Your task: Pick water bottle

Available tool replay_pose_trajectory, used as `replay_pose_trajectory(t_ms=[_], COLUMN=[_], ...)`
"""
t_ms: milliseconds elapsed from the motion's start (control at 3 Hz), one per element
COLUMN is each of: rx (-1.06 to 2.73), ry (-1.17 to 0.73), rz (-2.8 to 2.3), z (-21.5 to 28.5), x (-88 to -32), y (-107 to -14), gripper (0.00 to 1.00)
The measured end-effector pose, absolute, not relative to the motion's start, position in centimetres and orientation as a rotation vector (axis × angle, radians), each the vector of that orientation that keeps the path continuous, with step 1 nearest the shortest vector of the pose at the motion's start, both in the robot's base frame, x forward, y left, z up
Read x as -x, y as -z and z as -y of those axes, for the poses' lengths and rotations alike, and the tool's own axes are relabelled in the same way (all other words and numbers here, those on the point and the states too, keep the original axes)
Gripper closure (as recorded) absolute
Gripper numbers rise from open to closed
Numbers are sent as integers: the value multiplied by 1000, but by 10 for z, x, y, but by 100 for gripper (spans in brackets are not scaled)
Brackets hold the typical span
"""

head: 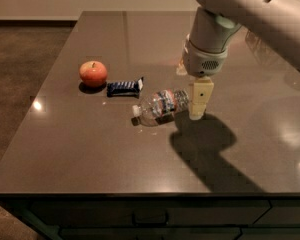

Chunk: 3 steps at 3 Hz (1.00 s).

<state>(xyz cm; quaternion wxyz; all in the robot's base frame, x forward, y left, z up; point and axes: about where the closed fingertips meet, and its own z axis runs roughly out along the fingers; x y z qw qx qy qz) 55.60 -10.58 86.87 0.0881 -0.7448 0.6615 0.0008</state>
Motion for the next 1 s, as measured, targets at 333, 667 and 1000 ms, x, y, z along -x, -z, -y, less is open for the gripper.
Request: replay_pose_trajectory(t_ms=[333, 667, 1000], rx=[2251, 2276, 2276], ry=[7, 17, 17], rz=[-1973, -1970, -1970], z=[104, 102, 102], x=[-555, -554, -554], y=[-858, -854, -854], gripper=[41, 64, 88])
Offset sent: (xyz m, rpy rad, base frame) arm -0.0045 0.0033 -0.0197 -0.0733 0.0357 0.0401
